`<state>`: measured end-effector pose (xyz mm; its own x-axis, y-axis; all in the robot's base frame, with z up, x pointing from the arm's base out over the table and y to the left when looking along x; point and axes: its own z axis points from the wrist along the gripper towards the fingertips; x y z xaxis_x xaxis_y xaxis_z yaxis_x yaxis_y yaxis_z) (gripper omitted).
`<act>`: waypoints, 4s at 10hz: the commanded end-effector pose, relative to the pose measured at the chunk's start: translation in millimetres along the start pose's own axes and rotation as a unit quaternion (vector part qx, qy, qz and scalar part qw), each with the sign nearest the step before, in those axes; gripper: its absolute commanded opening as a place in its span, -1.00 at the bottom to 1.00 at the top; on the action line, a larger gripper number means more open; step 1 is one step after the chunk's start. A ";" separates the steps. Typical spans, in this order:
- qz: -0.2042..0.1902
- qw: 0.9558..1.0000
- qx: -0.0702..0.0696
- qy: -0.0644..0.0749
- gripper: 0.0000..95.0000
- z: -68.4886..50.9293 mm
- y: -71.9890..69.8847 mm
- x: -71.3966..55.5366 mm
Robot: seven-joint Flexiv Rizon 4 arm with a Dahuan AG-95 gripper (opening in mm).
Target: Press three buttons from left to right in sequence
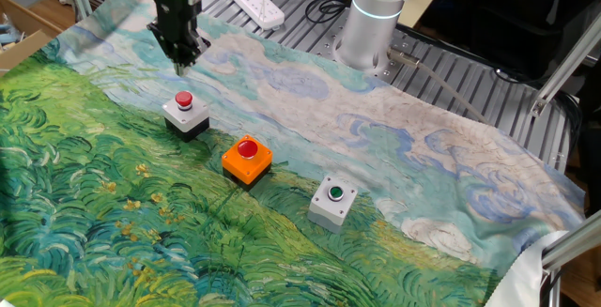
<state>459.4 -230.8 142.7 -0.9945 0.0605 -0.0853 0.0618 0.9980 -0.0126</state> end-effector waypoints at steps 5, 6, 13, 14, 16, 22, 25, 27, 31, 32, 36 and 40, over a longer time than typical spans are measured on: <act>0.005 1.000 -0.002 0.000 -1.00 11.7 2.4 -1.3; 0.005 1.000 -0.002 0.000 -1.00 12.0 2.4 -1.3; 0.008 1.000 -0.003 0.000 -1.00 19.7 1.5 -0.6; 0.010 1.000 -0.003 0.000 -1.00 23.6 1.8 -0.2; 0.013 1.000 -0.003 -0.001 -1.00 31.6 3.1 -0.6; 0.021 1.000 -0.003 -0.007 -1.00 68.1 4.4 -3.8; 0.024 1.000 -0.003 -0.008 -1.00 61.4 5.3 2.8; 0.024 1.000 -0.003 -0.008 -1.00 47.7 10.2 10.8; 0.008 1.000 0.005 0.002 -1.00 16.7 6.9 12.8; 0.008 1.000 0.005 0.004 -1.00 4.6 6.2 10.2; 0.024 1.000 0.000 0.004 -1.00 -28.3 5.0 -3.8; 0.026 1.000 0.000 0.004 -1.00 -26.7 5.9 -4.1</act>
<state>461.6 -224.4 169.1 -0.9907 0.1116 -0.0777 0.1125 0.9936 -0.0073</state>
